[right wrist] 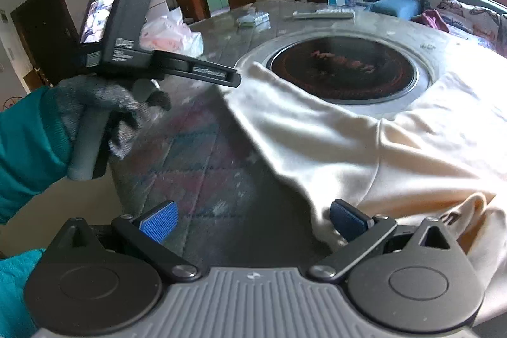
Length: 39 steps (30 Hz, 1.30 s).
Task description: Fold clothes
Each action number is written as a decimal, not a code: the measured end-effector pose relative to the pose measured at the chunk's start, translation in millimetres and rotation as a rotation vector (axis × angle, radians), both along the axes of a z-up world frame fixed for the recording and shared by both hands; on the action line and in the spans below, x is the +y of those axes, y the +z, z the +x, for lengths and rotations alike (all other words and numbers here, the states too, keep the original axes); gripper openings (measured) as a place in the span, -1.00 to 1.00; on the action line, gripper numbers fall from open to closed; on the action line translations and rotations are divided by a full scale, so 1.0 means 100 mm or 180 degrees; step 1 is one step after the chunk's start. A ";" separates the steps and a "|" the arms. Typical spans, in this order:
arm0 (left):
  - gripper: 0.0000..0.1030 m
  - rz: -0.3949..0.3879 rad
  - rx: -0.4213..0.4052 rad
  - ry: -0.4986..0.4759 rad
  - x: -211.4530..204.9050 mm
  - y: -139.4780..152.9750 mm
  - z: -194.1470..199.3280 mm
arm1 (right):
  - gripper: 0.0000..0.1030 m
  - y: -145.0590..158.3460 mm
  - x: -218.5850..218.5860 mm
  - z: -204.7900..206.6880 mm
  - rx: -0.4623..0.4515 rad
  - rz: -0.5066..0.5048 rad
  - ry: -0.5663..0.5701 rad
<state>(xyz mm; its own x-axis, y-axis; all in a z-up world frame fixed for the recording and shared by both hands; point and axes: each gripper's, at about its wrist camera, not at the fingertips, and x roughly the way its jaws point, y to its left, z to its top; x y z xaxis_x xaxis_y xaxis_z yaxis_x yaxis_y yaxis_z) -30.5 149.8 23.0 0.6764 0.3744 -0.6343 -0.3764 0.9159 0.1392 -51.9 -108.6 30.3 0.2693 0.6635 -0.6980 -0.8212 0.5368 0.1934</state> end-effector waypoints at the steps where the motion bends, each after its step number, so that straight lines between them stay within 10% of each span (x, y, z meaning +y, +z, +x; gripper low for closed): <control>1: 0.59 0.0051 0.0023 0.0004 0.00 -0.04 0.02 | 1.00 -0.01 0.00 -0.02 -0.0009 -0.0017 0.0015; 10: 0.67 -0.0315 -0.0148 -0.0157 -0.11 0.20 0.07 | 1.00 0.20 -0.27 0.00 -0.0064 0.0181 -0.0310; 26: 0.70 -0.1074 -0.0189 -0.2005 -1.66 0.50 0.53 | 1.00 0.32 -1.20 0.03 -0.0216 0.0216 -0.1524; 39: 0.59 -0.1331 0.0041 -0.2297 -2.05 0.31 0.70 | 1.00 0.31 -1.66 0.10 -0.0226 0.0188 -0.2058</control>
<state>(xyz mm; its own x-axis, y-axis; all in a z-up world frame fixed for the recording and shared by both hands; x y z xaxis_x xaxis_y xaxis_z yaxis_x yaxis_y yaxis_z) 39.5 -55.2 53.6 0.6515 -0.4166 -0.6341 0.3222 0.9086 -0.2658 -41.8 -274.5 61.0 0.6711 0.3888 -0.6312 -0.3479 0.9170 0.1950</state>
